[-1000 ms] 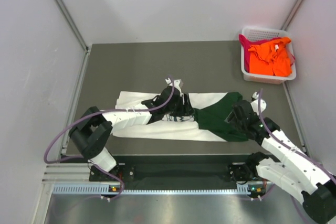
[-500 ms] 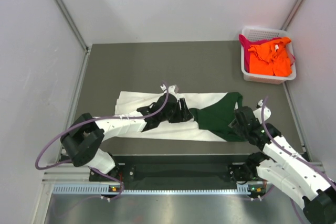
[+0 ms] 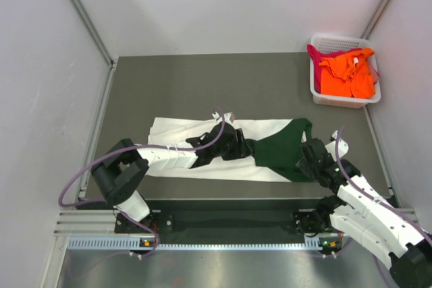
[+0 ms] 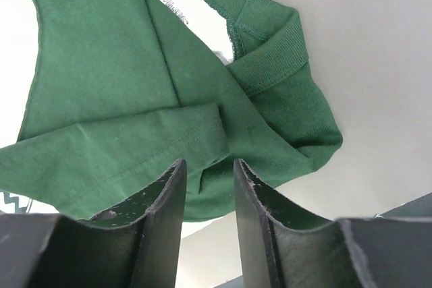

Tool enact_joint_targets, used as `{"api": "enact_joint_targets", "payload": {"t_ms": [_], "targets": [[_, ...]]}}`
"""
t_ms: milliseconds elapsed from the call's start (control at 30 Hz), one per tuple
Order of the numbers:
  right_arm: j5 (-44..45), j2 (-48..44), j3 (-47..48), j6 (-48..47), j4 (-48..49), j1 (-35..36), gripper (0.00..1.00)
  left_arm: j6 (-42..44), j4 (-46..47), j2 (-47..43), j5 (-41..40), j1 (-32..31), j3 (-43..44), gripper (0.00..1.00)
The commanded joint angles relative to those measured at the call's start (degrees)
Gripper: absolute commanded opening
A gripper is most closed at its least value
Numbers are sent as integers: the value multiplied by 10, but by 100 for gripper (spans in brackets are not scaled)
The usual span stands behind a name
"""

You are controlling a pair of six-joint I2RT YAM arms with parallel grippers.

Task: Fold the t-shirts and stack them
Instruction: Fold the tshirt

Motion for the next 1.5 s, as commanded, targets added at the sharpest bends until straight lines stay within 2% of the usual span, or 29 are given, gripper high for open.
{"api": "enact_joint_targets", "payload": {"t_ms": [0, 300, 500, 533, 600, 1100, 1200, 1267, 1300, 1400, 1467], "targets": [[11, 7, -5, 4, 21, -7, 35, -10, 21, 16, -1, -5, 39, 56], [17, 34, -16, -4, 64, -18, 35, -25, 18, 48, 6, -9, 63, 54], [9, 53, -20, -17, 98, -38, 15, -35, 25, 66, 7, -23, 65, 50], [8, 55, -19, -18, 100, -40, 7, -37, 23, 68, 7, -25, 66, 50], [2, 58, -20, -21, 104, -43, 0, -40, 23, 70, 7, -29, 66, 50], [0, 12, -31, -29, 94, -47, 0, -54, 34, 114, 42, -43, 84, 36], [-2, 10, -31, -29, 94, -48, 0, -58, 45, 123, 47, -46, 86, 31], [-3, 6, -31, -29, 93, -48, 0, -59, 50, 130, 55, -46, 89, 21], [-3, 4, -31, -32, 92, -48, 0, -56, 51, 132, 59, -46, 93, 10], [-2, 0, -28, -34, 83, -48, 0, -52, 37, 126, 59, -46, 101, 0], [0, -4, -25, -36, 76, -48, 0, -51, 32, 111, 54, -46, 98, 0]]}}
